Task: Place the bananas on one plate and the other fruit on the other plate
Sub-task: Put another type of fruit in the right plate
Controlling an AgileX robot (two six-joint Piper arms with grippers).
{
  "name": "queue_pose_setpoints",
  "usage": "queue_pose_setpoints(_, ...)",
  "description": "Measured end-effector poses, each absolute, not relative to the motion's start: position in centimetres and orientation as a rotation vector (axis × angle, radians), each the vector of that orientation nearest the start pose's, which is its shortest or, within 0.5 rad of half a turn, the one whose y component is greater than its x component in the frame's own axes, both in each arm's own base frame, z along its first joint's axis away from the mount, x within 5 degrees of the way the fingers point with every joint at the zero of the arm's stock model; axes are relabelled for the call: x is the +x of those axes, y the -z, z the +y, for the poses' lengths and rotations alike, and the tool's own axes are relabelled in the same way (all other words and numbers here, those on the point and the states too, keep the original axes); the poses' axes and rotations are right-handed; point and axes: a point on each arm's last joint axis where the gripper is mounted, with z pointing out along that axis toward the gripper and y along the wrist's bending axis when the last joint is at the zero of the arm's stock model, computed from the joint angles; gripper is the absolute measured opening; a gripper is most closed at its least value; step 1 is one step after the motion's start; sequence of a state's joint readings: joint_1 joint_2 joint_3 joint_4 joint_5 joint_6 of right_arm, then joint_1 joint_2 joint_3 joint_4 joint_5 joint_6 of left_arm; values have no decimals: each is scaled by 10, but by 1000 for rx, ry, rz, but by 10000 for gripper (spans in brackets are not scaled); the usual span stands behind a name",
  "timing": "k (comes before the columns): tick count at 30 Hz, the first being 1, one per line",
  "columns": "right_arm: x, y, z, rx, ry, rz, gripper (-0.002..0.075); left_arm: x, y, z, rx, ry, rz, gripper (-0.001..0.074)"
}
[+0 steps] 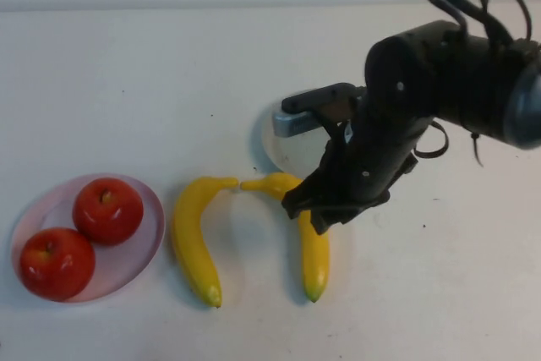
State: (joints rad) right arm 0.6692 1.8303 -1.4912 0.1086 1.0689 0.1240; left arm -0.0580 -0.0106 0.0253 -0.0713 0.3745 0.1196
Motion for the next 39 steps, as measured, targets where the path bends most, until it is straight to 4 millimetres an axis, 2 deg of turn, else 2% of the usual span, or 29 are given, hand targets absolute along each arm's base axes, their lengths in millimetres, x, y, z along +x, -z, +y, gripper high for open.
queue_pose_setpoints(4,310,-243,256,-735,-265,2860,391,52,-172,-5,122,28,1868,4)
queue_pose_setpoints(6,317,-235,261,-737,-257,2867,430,52,-172,-5,122,28,1868,4)
queue_pose_setpoints(9,327,-222,268,-741,-246,2883,451,52,-172,-5,122,27,1868,4)
queue_pose_setpoints(18,342,-185,279,-751,-203,2938,444,52,-172,-5,122,27,1868,4)
queue_pose_setpoints(24,344,-182,281,-755,-194,2937,299,52,-172,-5,122,27,1868,4)
queue_pose_setpoints(28,344,-182,281,-730,-194,2947,302,52,-172,-5,122,27,1868,4)
queue_pose_setpoints(31,342,-192,279,-714,-189,2941,302,52,-172,-5,122,27,1868,4)
queue_pose_setpoints(35,340,-233,269,-676,-171,2838,302,52,-172,-5,122,27,1868,4)
queue_pose_setpoints(37,343,-252,259,-627,-164,2771,302,52,-172,-5,122,27,1868,4)
queue_pose_setpoints(39,356,-261,246,-557,-171,2713,302,52,-172,-5,122,27,1868,4)
